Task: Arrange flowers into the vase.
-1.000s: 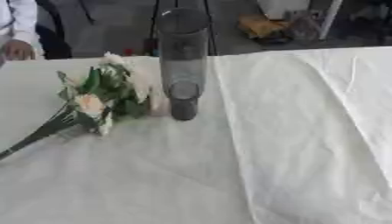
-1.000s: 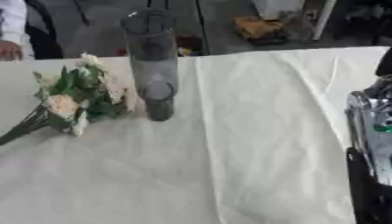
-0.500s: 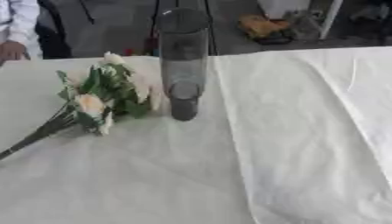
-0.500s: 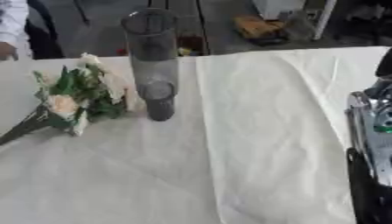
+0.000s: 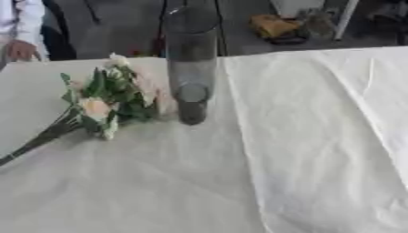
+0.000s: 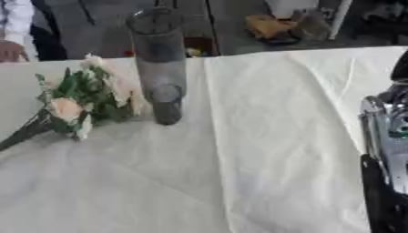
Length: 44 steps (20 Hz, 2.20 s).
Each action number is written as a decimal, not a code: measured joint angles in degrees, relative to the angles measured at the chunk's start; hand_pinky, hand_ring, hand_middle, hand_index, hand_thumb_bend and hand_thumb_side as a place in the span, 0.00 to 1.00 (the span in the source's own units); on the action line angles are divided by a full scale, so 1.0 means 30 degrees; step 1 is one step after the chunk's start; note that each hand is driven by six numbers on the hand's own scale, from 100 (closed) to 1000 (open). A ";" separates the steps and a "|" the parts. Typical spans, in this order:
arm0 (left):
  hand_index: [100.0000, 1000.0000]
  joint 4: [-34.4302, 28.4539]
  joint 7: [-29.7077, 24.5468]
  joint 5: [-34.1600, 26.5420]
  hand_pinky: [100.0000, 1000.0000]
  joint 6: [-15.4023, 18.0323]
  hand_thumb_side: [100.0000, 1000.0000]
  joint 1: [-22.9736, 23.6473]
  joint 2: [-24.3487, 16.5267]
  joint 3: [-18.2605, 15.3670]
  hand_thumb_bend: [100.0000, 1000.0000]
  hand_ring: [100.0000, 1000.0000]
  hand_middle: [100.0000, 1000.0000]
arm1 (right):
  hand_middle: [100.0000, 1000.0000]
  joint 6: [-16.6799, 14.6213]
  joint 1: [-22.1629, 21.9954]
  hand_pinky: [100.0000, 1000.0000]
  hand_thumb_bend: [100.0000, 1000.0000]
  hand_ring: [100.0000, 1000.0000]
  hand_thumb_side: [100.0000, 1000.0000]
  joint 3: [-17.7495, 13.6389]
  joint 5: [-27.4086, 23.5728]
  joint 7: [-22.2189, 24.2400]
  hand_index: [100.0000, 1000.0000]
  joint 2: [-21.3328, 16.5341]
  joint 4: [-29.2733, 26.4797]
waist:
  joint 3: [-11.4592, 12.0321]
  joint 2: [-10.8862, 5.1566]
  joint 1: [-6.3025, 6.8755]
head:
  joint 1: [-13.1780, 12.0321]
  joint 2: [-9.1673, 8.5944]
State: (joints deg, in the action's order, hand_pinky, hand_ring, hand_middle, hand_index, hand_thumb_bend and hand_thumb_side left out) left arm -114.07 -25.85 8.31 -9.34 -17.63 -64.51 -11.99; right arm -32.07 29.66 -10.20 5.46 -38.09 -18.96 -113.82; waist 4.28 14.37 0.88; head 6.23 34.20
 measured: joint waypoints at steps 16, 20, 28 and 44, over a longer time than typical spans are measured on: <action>1.00 -0.0039 -0.4597 0.6197 1.00 -0.2036 0.62 0.0098 -0.0960 0.0582 0.52 1.00 1.00 | 0.77 0.0019 0.0001 0.65 0.00 0.78 0.91 0.0008 0.0002 -0.0019 0.84 -0.0001 0.0000 | -0.0246 0.0107 -0.0109 | 0.0323 -0.0358; 1.00 -0.0039 -0.5352 0.6918 1.00 -0.2588 0.63 0.0421 -0.0992 0.0617 0.52 1.00 1.00 | 0.77 0.0018 0.0004 0.65 0.00 0.78 0.90 0.0008 0.0002 -0.0018 0.84 -0.0001 0.0000 | -0.0275 0.0161 -0.0115 | 0.0507 -0.0541; 1.00 0.0995 -0.6522 0.7801 1.00 -0.3089 0.63 0.0839 -0.0992 0.0855 0.59 1.00 1.00 | 0.77 0.0019 0.0014 0.65 0.00 0.79 0.90 0.0011 0.0002 -0.0018 0.85 -0.0001 0.0000 | -0.0386 0.0349 -0.0111 | 0.0919 -0.1023; 1.00 0.3439 -0.6498 0.7667 1.00 -0.2666 0.76 -0.1651 -0.0643 0.3054 0.60 1.00 1.00 | 0.76 -0.0006 0.0040 0.66 0.00 0.79 0.88 0.0203 -0.0009 0.0058 0.85 0.0023 0.0000 | -0.0996 0.0587 -0.0081 | 0.1302 -0.1701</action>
State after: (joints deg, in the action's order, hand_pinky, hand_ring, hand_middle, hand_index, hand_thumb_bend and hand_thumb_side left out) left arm -103.75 -45.35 31.31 -17.34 -22.58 -66.44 -2.82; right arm -32.09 29.78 -9.59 5.43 -37.92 -18.89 -113.82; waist 1.29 16.13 0.64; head 10.14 29.10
